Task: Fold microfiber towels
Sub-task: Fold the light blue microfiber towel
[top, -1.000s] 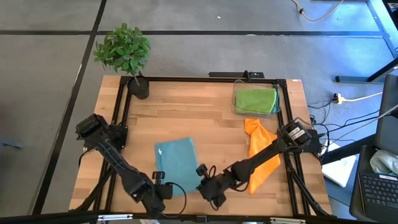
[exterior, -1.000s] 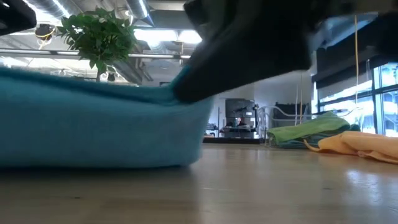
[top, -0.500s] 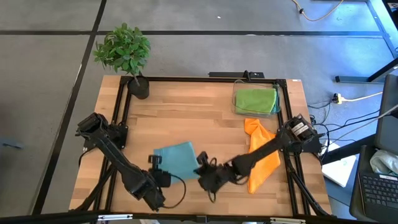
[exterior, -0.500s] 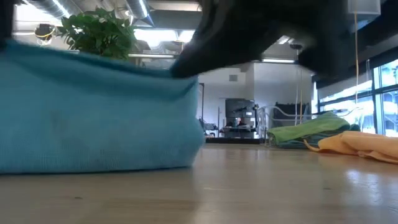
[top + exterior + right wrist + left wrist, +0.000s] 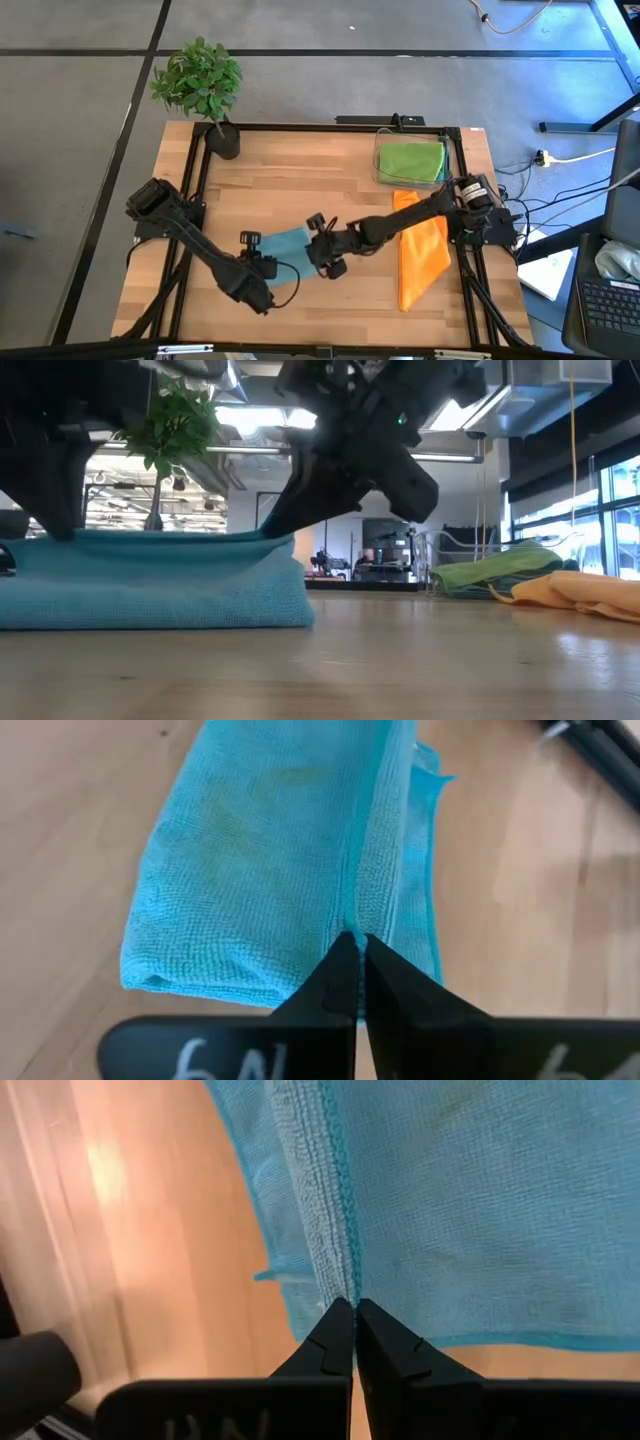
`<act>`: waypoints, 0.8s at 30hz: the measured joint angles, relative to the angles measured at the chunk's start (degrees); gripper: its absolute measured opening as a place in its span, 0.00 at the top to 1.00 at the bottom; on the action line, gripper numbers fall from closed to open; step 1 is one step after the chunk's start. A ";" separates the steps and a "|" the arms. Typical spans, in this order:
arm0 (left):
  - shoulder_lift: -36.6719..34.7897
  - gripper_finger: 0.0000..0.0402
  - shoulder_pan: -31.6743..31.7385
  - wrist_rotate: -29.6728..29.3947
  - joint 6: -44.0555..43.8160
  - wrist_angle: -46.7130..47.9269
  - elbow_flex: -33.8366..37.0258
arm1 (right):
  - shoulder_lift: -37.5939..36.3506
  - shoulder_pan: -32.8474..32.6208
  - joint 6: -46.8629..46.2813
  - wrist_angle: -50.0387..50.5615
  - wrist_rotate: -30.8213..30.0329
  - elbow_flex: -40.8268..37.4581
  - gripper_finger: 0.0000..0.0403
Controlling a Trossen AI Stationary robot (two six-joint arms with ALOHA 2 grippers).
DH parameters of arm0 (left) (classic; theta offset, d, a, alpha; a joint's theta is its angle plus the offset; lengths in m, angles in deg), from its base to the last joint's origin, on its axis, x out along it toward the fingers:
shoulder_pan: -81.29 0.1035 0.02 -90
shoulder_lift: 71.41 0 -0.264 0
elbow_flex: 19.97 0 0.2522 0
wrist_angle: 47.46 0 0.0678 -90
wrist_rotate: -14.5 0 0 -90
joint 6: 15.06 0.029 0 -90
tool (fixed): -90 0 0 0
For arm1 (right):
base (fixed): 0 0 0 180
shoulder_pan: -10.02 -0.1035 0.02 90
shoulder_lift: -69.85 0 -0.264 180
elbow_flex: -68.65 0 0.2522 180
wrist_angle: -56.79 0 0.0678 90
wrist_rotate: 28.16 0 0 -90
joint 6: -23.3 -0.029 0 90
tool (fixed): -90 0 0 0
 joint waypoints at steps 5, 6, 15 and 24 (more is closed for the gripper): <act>0.00 1.00 0.78 -0.83 -0.05 -2.68 1.91 | 0.00 3.10 0.21 0.10 3.95 0.00 0.98; 0.00 1.00 0.96 -0.86 -0.07 -3.05 2.13 | 0.00 3.73 0.29 0.08 5.63 0.00 0.98; 0.00 1.00 1.11 -2.28 -0.38 -3.97 3.71 | 0.00 7.18 0.20 0.10 13.39 -0.02 0.98; 0.00 1.00 1.09 -4.21 -0.58 -3.62 4.82 | 2.34 8.32 -0.11 -1.78 14.75 -0.04 0.98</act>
